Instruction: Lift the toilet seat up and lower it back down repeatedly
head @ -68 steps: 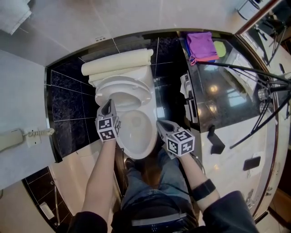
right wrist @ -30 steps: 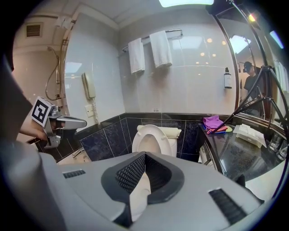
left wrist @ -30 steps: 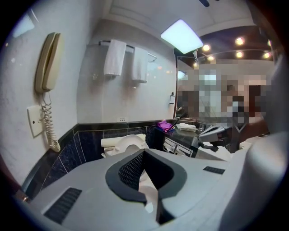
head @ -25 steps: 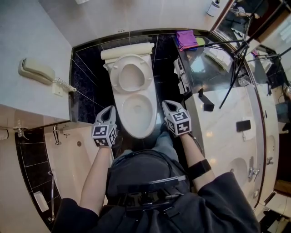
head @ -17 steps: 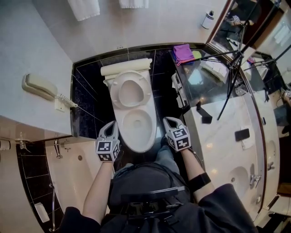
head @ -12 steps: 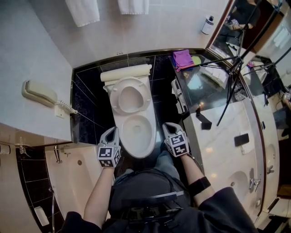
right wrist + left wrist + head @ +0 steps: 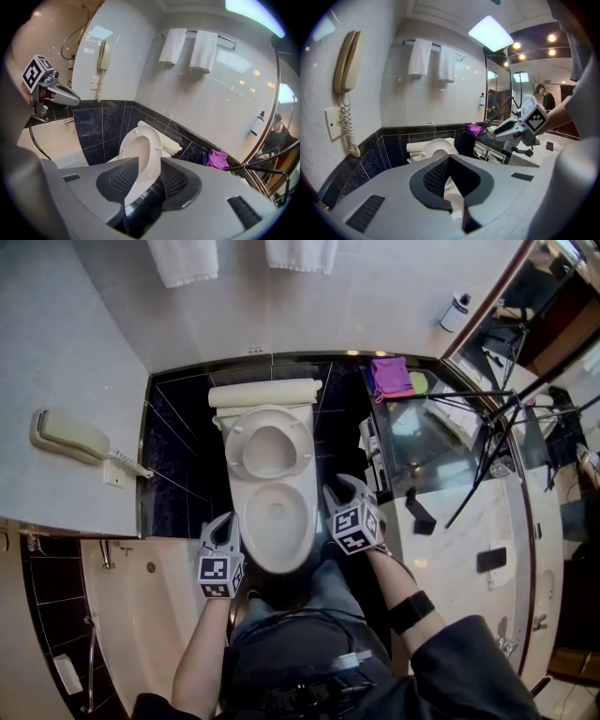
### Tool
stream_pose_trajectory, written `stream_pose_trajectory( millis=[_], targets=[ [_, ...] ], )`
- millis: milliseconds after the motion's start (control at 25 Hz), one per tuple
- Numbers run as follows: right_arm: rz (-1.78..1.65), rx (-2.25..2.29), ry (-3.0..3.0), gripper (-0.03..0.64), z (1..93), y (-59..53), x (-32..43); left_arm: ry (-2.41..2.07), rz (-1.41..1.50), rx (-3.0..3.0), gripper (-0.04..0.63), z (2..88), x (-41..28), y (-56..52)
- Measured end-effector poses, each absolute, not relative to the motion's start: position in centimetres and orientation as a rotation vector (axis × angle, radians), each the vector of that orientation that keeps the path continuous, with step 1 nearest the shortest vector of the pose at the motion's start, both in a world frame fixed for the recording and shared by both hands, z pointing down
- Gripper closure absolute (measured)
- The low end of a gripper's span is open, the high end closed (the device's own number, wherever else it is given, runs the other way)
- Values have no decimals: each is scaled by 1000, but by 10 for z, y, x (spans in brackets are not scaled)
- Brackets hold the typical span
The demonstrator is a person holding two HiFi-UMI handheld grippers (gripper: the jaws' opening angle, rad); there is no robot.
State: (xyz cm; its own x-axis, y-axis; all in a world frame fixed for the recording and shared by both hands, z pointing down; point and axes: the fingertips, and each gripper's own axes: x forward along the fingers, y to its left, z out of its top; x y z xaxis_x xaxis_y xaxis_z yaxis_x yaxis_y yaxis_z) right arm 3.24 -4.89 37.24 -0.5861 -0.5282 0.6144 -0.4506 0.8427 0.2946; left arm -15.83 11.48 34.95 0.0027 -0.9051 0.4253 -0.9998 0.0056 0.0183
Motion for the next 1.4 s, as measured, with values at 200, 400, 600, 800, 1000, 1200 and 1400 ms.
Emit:
stream_pose_trajectory(
  millis=[200,400,600,800,1000,1200,1400],
  targets=[
    [-295,582,-2254,399,393,-96,-10,-2006,414,1919,595,359,-162,96],
    [-412,491,-2229,377,413,-147,-56,-2017,423,1906,595,369,-158,65],
    [-546,411,-2189,377,440,-191,-104,-2019,449,1882,595,395,-162,38],
    [-591,373,-2165,377,469,-225,-136,-2032,417,1807,595,419,-172,23],
    [-595,320,-2155,377,495,-238,-154,-2032,419,1751,595,436,-174,21],
    [-607,288,-2157,422,510,-250,-172,-2037,424,1719,595,449,-174,16],
    [-667,268,-2127,511,521,-253,-178,-2027,434,1698,595,457,-171,18]
  ],
)
